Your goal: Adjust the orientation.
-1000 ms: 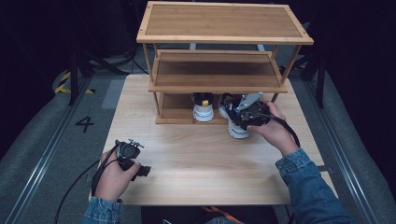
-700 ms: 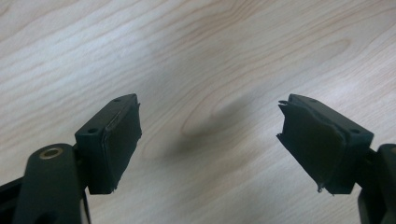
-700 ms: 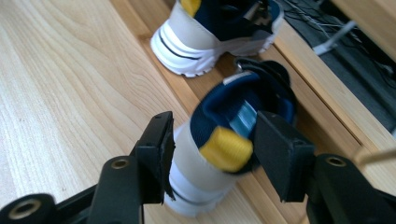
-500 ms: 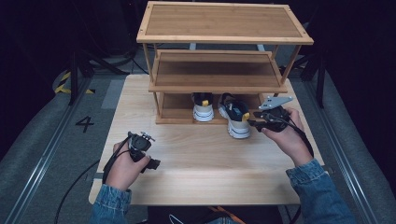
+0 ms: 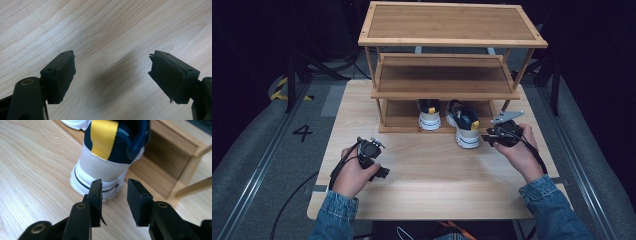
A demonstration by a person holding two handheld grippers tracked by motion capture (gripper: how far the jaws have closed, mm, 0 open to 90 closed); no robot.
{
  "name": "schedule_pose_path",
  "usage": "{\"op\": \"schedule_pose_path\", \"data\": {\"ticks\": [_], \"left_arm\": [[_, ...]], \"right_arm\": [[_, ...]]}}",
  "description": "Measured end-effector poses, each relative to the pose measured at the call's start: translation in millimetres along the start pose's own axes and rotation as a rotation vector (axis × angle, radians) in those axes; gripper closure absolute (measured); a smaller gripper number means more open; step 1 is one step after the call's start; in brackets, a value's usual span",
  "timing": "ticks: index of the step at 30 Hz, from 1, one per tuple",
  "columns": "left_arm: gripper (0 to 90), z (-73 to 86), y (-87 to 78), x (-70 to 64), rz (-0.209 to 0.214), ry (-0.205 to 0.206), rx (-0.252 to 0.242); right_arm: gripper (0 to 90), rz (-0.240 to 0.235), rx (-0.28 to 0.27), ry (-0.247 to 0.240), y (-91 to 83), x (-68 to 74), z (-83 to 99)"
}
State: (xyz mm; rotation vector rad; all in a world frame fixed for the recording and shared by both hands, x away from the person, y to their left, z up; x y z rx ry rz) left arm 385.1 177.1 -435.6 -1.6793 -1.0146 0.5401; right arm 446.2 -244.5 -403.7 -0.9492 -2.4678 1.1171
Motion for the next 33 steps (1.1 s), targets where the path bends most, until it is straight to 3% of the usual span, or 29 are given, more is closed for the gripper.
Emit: {"op": "schedule_pose_path", "data": {"ticks": [8,22,33], "left_arm": [[20.3,8.9,-1.9,2.2,-0.005,-0.021,0.005],[20.3,35.4,-9.9,9.6,-0.027,-0.088,0.015],[20.3,59.7,-16.7,15.4,-0.046,-0.141,0.031]], "right_arm": [[70.1,-0.044,0.001,0.008,22.8,0.8,-1.3],[69.9,-0.034,-0.013,-0.001,40.8,-1.4,-18.0],[67.6,-0.042,-0.057,-0.002,62.6,-5.5,-31.1]]}}
Point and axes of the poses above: each handheld gripper's, and its own axes: y roughly forward along the jaws, z roughly out of its underside, x roughly to its left, the point moved 1 cm from there along y, roughly forward along the jaws, and after that the axes turned 9 degrees about -z, right-handed, at the moved point
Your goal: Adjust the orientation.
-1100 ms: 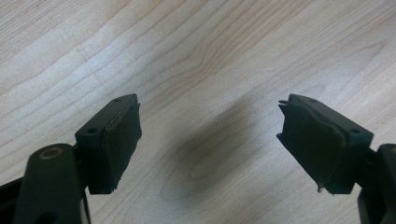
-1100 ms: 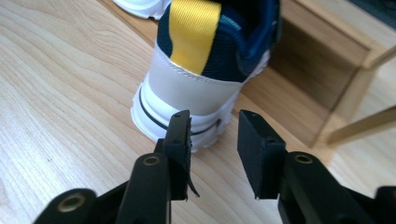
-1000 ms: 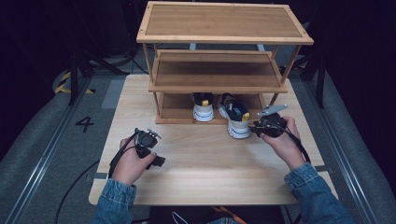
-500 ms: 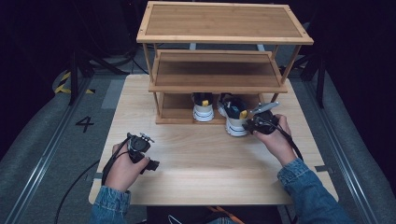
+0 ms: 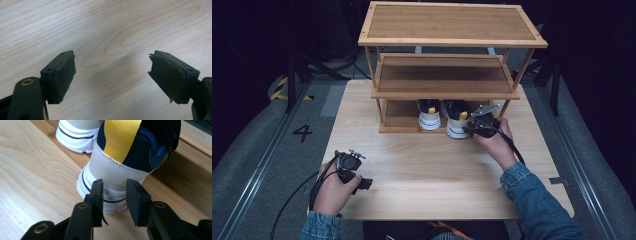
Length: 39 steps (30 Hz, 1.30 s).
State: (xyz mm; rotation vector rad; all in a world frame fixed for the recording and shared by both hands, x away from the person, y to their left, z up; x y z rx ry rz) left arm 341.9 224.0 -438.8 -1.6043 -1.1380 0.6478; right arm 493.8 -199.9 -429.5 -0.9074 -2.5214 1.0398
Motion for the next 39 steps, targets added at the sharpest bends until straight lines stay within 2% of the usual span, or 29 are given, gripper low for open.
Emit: {"op": "schedule_pose_path", "data": {"ticks": [13,21,28,32,36,39], "left_arm": [[20.3,13.0,-3.8,4.7,-0.008,-0.039,0.0],[20.3,16.4,-3.8,5.6,-0.011,-0.041,0.0],[20.3,18.2,-3.6,7.0,-0.012,-0.047,0.007],[20.3,17.0,-2.6,5.9,-0.005,-0.045,0.011],[20.3,14.9,-3.4,5.7,-0.005,-0.038,0.004],[20.3,13.2,-3.3,5.5,-0.005,-0.038,0.001]], "right_arm": [[66.1,0.02,-0.031,-0.01,16.1,-3.3,-7.2],[68.4,0.047,-0.055,-0.019,22.9,-4.7,-9.1],[68.4,0.048,-0.08,-0.025,31.0,-5.9,-10.8],[67.4,0.056,-0.082,-0.026,31.8,-5.4,-11.0],[61.3,0.062,-0.08,-0.043,30.9,-3.4,-10.6],[59.9,0.056,-0.085,-0.046,24.8,-2.1,-10.8]]}}
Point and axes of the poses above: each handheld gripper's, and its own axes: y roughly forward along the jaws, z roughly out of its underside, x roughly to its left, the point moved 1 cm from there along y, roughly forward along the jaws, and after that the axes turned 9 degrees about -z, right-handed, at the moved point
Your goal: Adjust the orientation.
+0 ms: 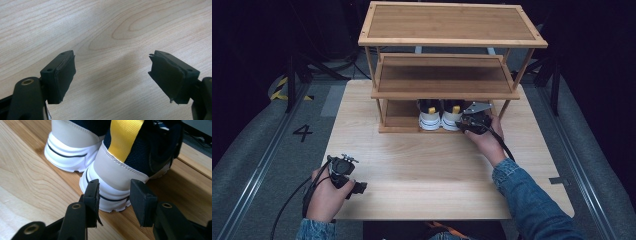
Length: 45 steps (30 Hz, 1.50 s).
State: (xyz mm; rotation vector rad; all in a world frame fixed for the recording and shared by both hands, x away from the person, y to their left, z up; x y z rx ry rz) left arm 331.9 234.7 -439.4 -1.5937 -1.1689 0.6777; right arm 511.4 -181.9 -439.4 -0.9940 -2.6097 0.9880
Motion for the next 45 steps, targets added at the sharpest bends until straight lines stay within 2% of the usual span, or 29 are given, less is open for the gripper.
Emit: {"op": "schedule_pose_path", "data": {"ticks": [4,6,16,26,35,41,45], "left_arm": [[20.3,-3.2,0.6,0.0,-0.001,0.016,-0.003],[20.3,-6.1,1.0,-1.9,0.007,0.015,-0.009],[20.3,-25.0,1.6,-9.2,0.016,0.067,-0.031],[20.3,-41.4,6.5,-16.6,0.036,0.113,-0.04],[20.3,-53.4,7.3,-18.9,0.041,0.132,-0.051],[20.2,-62.3,8.1,-24.1,0.047,0.156,-0.059],[20.2,-68.4,10.0,-25.6,0.054,0.167,-0.065]], "right_arm": [[57.8,-0.012,-0.016,0.017,-10.2,1.7,-2.5],[56.3,-0.016,-0.026,0.014,-18.5,3.6,-4.5],[52.6,-0.019,-0.05,-0.009,-57.2,12.6,-7.1],[48.9,-0.066,-0.027,0.047,-90.7,11.7,-1.2],[47.3,-0.055,-0.01,0.08,-118.3,0.2,15.7],[46.1,-0.03,0.028,0.113,-138.9,-9.9,36.2],[44.4,-0.026,0.046,0.13,-145.3,-16.1,46.8]]}}
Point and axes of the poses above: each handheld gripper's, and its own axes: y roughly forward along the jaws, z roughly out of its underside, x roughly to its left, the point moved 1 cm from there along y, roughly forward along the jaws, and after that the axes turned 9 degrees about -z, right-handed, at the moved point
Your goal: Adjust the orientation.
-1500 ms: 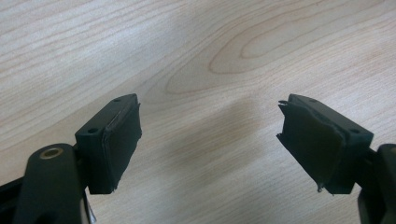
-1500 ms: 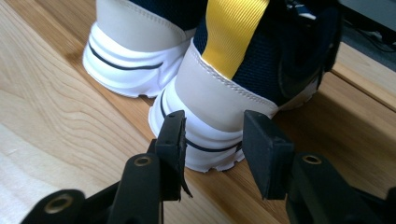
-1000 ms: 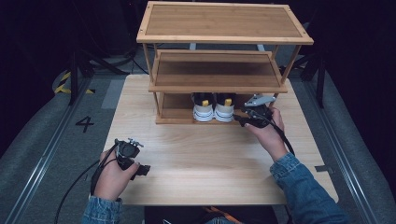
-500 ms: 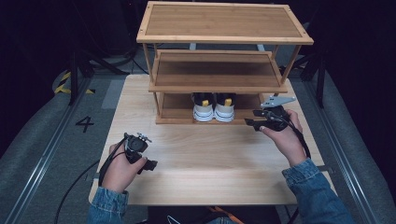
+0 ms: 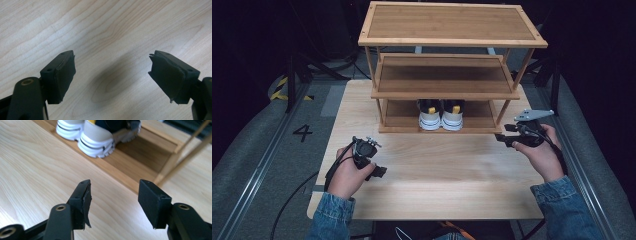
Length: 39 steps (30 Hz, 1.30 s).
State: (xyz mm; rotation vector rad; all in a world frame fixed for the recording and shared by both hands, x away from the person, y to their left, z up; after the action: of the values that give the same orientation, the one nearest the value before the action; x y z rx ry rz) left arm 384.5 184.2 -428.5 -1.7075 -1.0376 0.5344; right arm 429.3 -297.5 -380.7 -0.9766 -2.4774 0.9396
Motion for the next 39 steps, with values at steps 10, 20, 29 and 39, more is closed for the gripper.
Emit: {"op": "schedule_pose_path", "data": {"ticks": [10,20,29,39], "left_arm": [[20.2,-3.9,1.8,6.3,0.006,-0.008,-0.01],[20.1,-8.8,7.0,9.9,0.02,0.003,-0.011],[20.1,-12.5,6.8,9.4,0.023,0.002,-0.018],[20.2,-17.8,13.0,12.7,0.03,0.007,-0.016]], "right_arm": [[43.3,0.029,0.04,0.041,-11.2,-15.2,23.0],[42.5,0.036,0.126,0.093,-12.0,-35.1,57.6],[42.5,0.039,0.17,0.117,-13.5,-41.2,81.6],[42.4,0.015,0.21,0.11,-9.2,-32.8,103.3]]}}
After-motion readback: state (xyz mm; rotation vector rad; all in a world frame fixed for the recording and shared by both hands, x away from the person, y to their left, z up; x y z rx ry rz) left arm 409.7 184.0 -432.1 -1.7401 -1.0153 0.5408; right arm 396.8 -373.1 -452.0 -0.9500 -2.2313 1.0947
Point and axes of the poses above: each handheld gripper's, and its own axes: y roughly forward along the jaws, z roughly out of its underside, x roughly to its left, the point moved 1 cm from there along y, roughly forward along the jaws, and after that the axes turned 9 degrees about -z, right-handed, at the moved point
